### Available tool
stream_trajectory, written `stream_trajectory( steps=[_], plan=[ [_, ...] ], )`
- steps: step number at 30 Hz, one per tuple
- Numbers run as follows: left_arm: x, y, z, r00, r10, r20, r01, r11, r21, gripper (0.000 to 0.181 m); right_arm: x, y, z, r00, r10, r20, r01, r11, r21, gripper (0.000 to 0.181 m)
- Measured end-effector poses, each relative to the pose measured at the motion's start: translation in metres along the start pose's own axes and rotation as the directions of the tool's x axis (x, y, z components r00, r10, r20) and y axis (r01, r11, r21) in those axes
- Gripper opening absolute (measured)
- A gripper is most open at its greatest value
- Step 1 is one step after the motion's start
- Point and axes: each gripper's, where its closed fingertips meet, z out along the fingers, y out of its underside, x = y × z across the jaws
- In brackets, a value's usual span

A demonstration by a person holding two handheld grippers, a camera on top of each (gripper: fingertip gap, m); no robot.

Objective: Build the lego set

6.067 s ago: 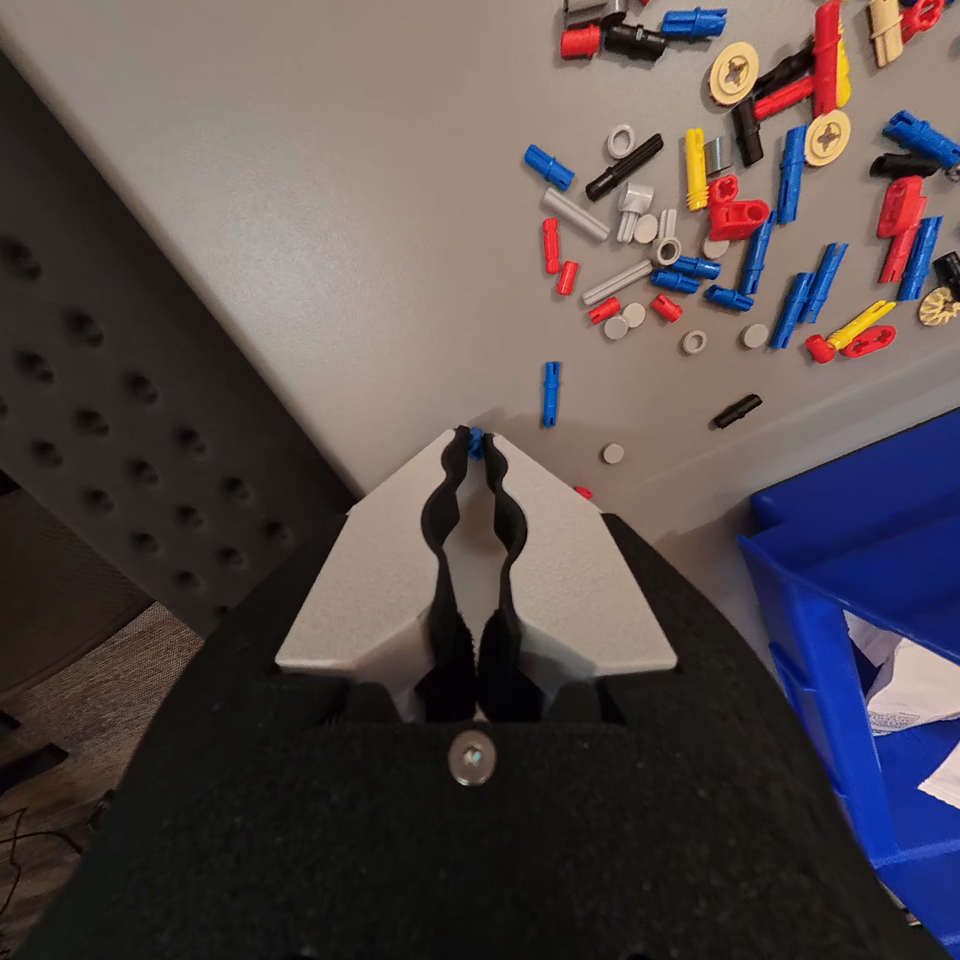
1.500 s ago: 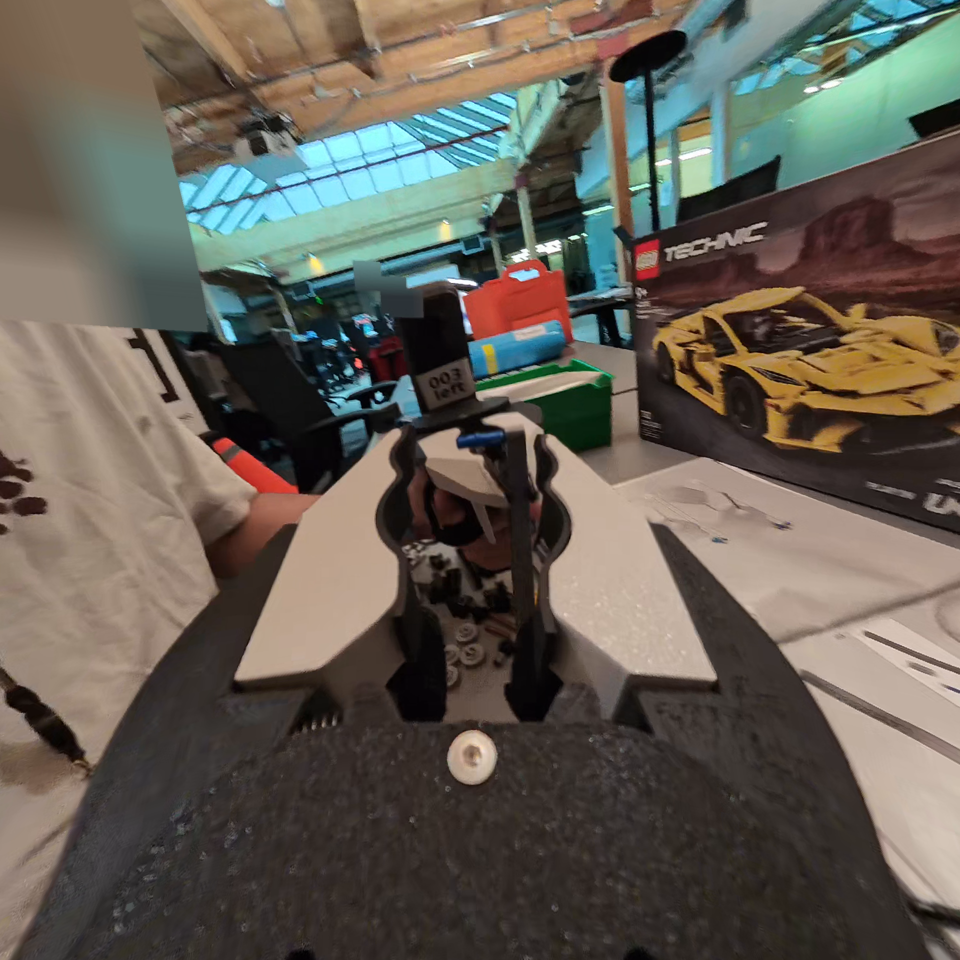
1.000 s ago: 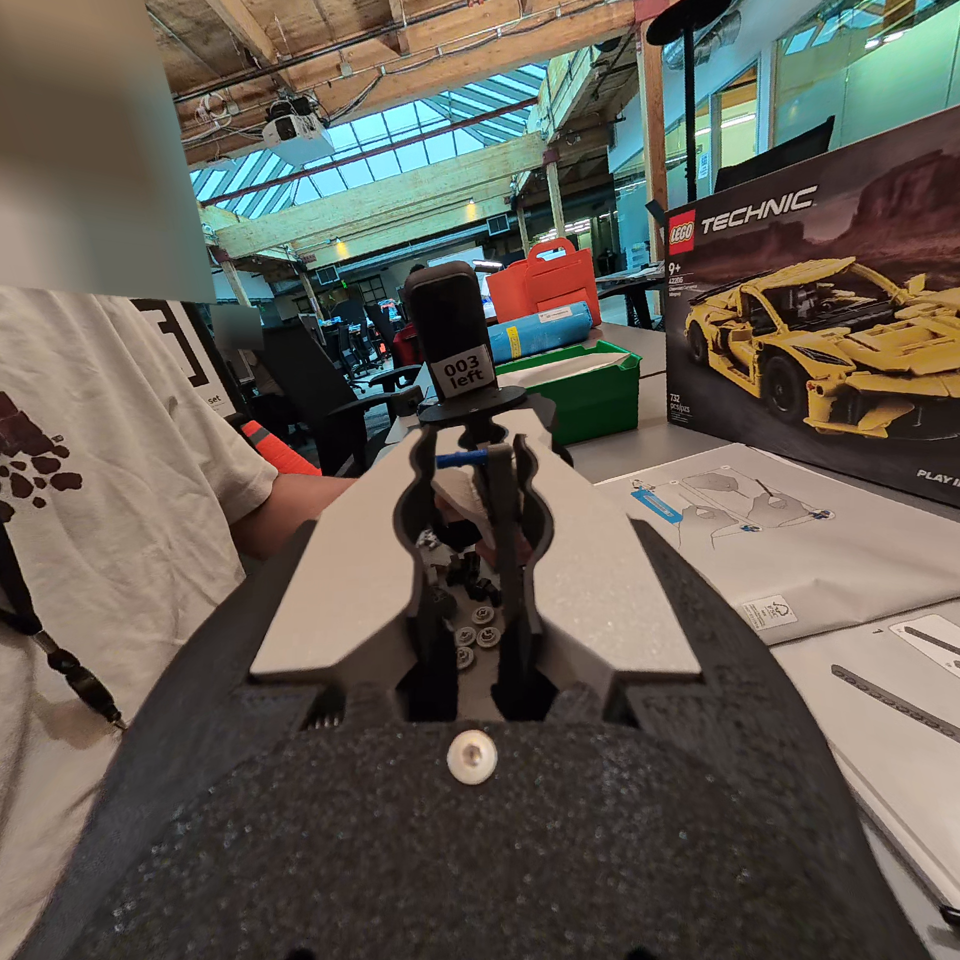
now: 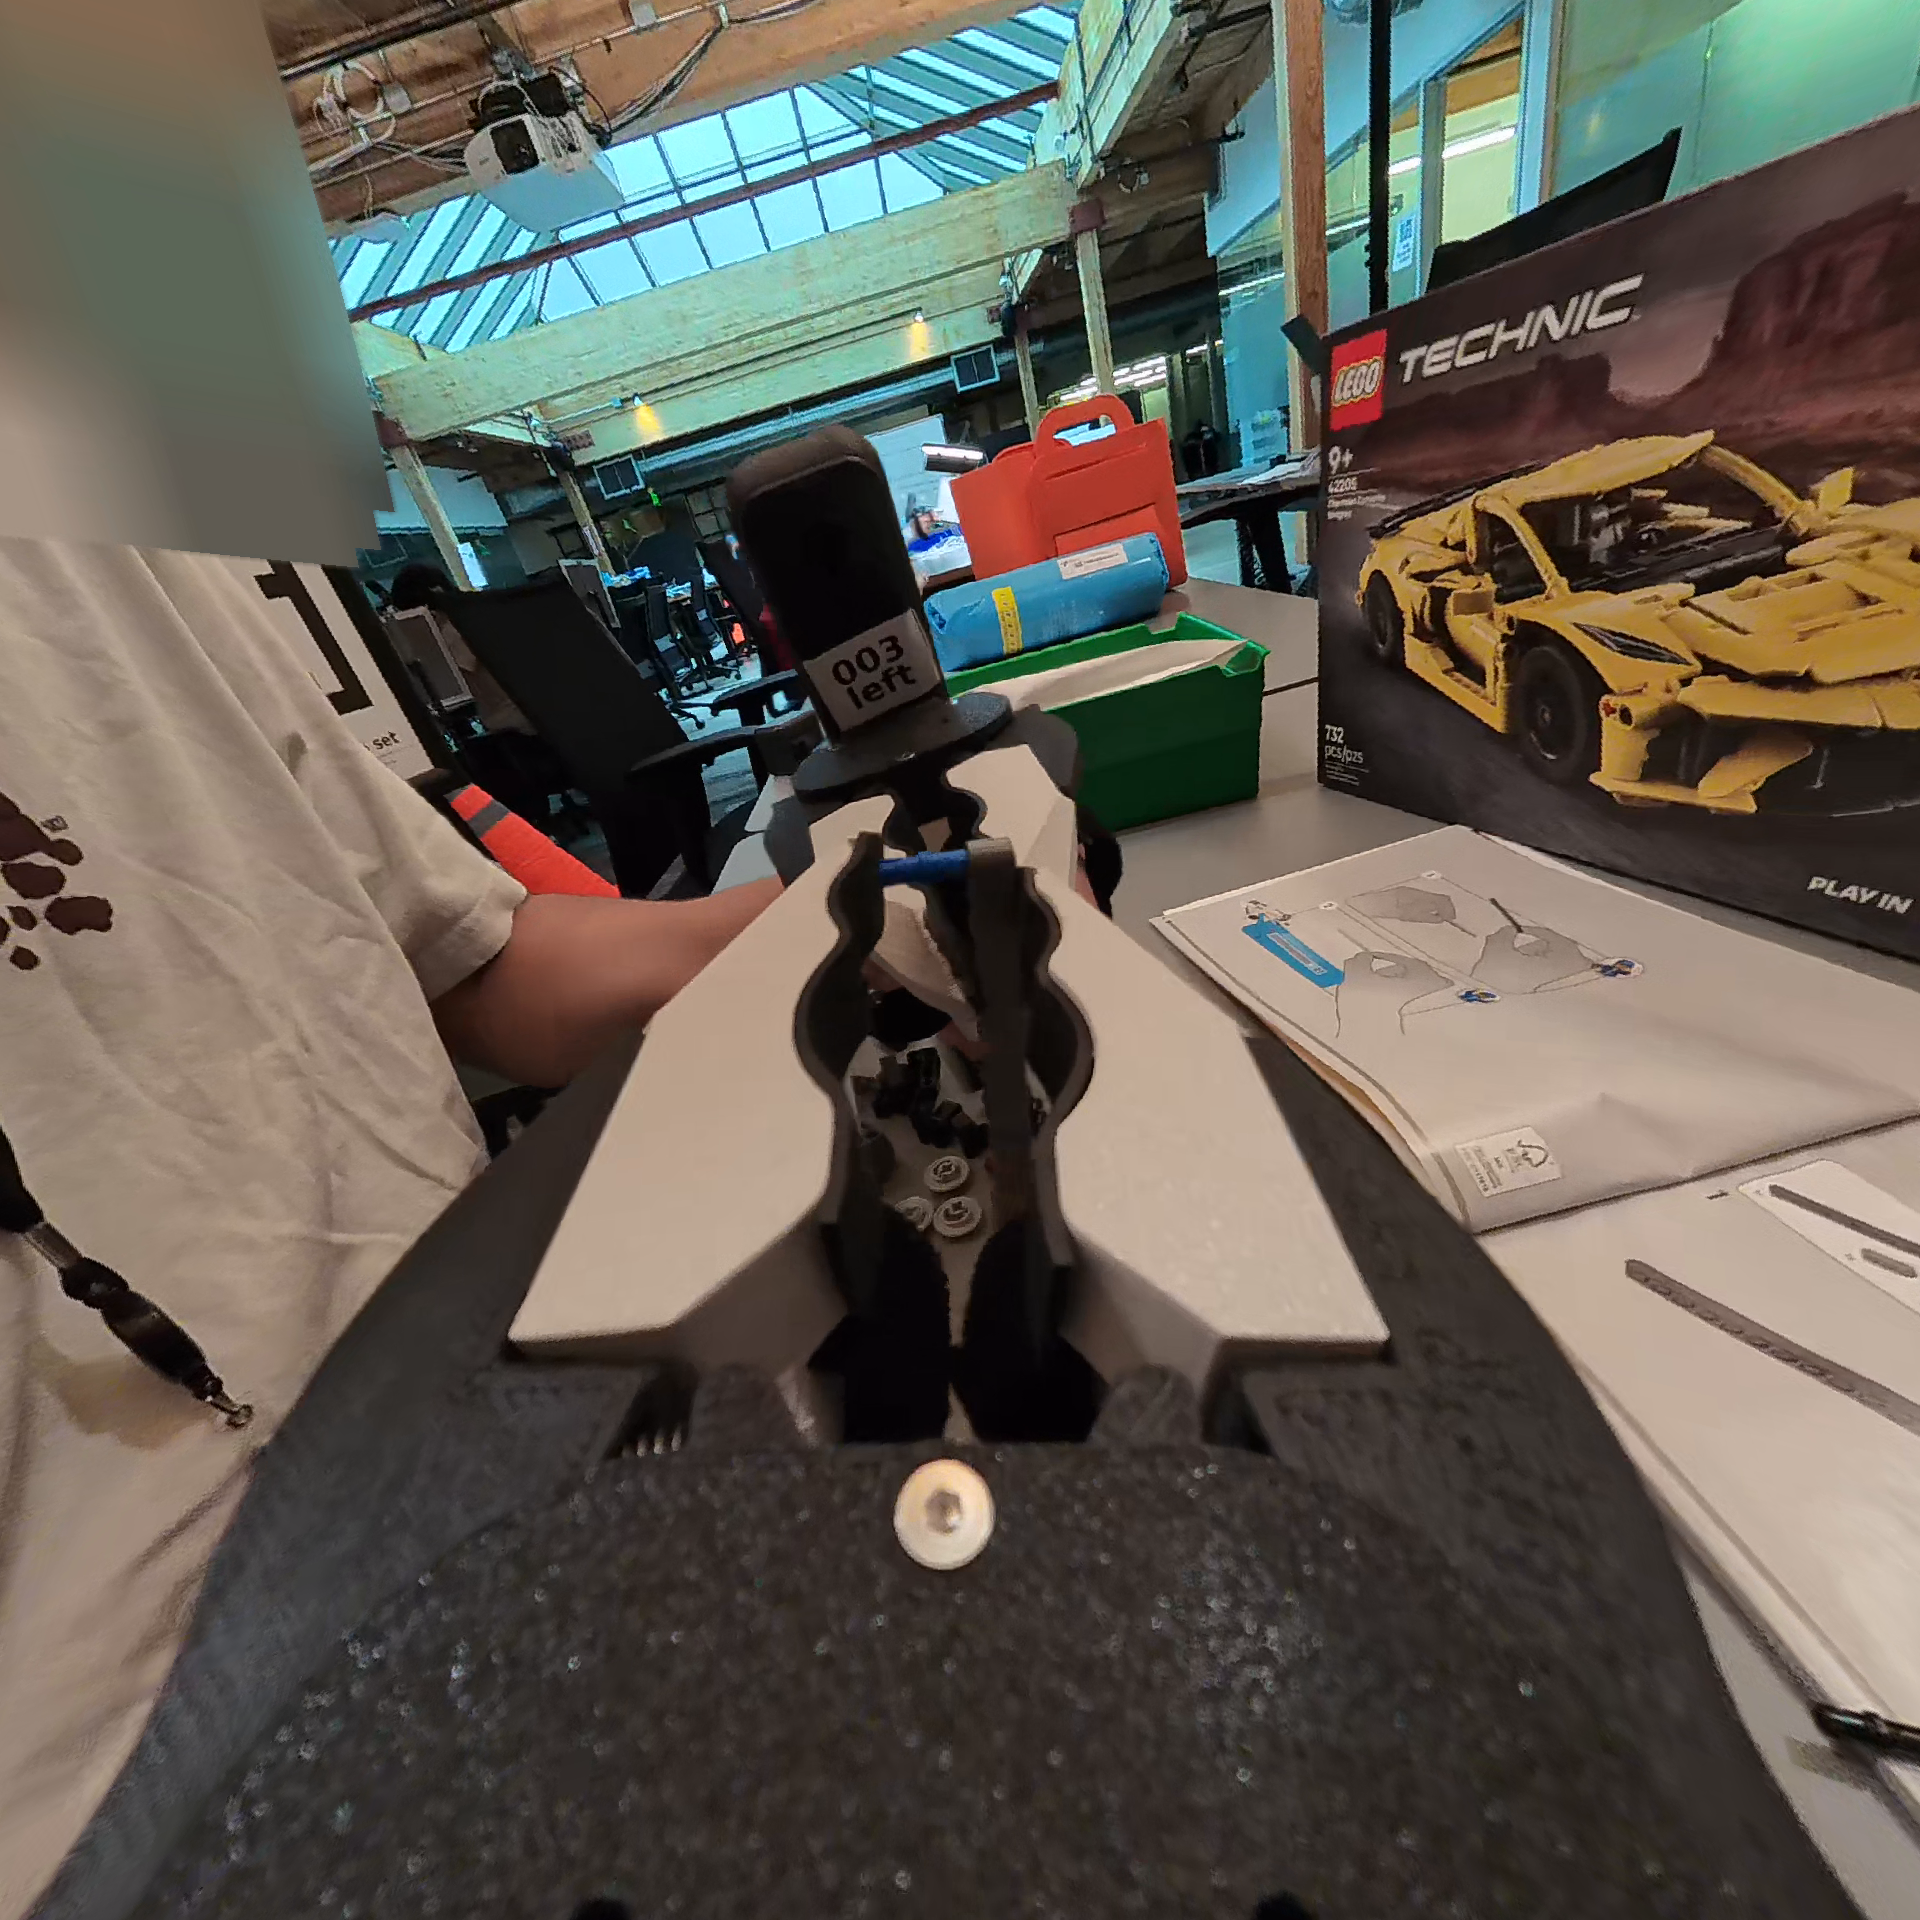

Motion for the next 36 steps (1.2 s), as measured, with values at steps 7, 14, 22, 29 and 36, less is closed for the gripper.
stream_trajectory(
  steps=[7,14,22,29,36],
  plan=[
    [0.001,-0.006,0.0,0.998,0.049,0.031,-0.048,0.999,-0.009,0.005,-0.004,-0.004,0.0,0.997,-0.083,-0.008,0.083,0.996,0.029,0.024],
    [-0.002,0.002,-0.002,0.993,0.102,0.063,-0.098,0.993,-0.072,0.005,-0.001,0.002,0.001,1.0,-0.024,0.015,0.024,1.0,0.003,0.025],
    [0.003,-0.004,0.0,0.999,0.044,0.027,-0.043,0.999,-0.023,0.006,-0.003,-0.001,0.0,0.996,-0.088,-0.024,0.087,0.996,-0.021,0.023],
    [0.007,-0.008,-0.001,0.999,0.04,0.008,-0.04,0.999,-0.009,0.006,-0.004,-0.004,0.001,0.987,-0.152,-0.048,0.152,0.988,-0.01,0.017],
    [-0.014,-0.006,0.0,0.988,0.057,0.144,-0.054,0.998,-0.024,0.006,0.013,-0.009,-0.001,0.994,-0.07,-0.087,0.076,0.994,0.072,0.02]
  ],
)
